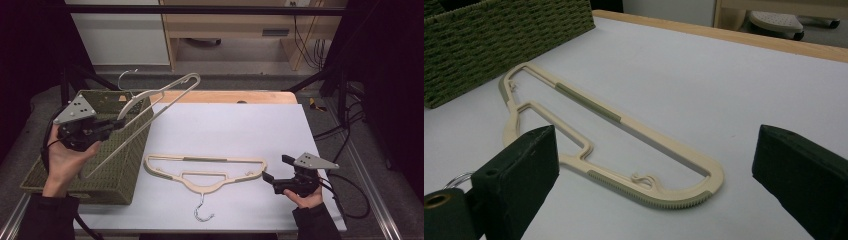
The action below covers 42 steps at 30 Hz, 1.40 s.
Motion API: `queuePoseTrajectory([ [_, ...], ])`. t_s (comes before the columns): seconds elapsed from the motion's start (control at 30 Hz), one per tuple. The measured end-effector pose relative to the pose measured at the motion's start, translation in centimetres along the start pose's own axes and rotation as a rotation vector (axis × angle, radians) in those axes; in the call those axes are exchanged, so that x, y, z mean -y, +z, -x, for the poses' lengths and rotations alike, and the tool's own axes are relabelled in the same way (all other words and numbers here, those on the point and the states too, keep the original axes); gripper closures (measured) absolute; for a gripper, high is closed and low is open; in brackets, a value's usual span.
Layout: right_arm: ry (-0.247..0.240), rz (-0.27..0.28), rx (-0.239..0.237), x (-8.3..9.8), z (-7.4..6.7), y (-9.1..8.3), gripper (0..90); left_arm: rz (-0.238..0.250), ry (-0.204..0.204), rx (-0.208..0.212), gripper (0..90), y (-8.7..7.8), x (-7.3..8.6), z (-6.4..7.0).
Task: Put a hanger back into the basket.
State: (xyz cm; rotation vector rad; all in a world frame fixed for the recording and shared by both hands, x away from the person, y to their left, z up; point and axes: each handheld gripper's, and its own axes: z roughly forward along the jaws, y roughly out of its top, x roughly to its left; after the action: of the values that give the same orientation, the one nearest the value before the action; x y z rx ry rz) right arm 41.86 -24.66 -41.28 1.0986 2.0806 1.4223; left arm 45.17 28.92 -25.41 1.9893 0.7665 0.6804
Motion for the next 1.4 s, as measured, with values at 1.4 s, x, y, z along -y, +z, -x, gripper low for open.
queuePoseTrajectory([
  [1.4, -0.004, -0.011, -0.004, 0.1, 0.0, 0.3, 5.5, -0.2, -0.014, -0.17, 86.7, -0.8, 11.8, -9.4],
])
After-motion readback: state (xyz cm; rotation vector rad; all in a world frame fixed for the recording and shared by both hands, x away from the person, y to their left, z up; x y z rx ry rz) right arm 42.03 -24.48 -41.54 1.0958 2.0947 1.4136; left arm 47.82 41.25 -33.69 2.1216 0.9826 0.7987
